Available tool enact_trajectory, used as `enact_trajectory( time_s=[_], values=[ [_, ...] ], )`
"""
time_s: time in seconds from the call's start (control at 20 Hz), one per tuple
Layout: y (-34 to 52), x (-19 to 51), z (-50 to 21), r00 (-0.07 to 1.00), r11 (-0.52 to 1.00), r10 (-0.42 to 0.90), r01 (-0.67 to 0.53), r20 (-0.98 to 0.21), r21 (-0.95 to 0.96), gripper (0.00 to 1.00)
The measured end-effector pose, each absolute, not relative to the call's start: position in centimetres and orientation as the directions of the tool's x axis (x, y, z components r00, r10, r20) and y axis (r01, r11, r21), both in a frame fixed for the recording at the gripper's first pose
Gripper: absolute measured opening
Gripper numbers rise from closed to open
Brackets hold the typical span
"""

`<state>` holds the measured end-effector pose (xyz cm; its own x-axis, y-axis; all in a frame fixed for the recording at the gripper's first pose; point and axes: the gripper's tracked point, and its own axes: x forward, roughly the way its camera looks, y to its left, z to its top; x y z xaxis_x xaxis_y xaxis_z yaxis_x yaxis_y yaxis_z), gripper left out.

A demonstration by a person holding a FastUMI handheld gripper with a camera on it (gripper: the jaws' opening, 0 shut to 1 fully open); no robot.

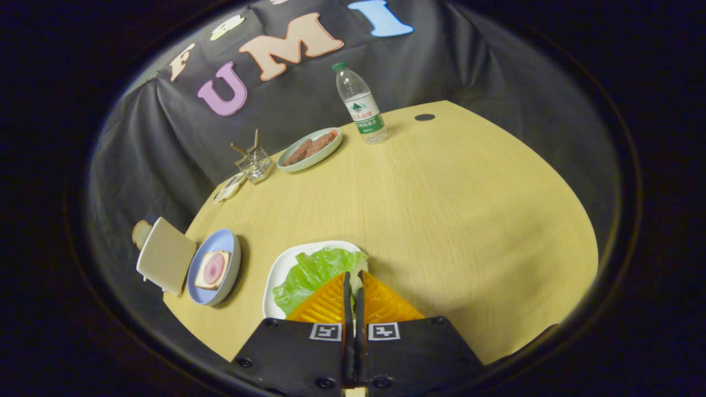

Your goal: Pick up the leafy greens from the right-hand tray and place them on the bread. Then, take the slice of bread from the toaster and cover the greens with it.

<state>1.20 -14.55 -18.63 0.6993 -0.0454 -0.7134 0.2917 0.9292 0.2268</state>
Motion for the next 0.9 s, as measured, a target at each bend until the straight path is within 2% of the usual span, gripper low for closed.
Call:
enact_trajectory(
  time_s=[0.6, 0.9],
  values=[
    [-11.6, -1.8, -8.2, 0.821, 0.932, -0.083, 0.265, -0.565, 0.249, 0.04],
    [-6.3, -1.7, -3.6, 0.870, 0.947, -0.025, 0.178, -0.492, 0.267, 0.04]
  ],
)
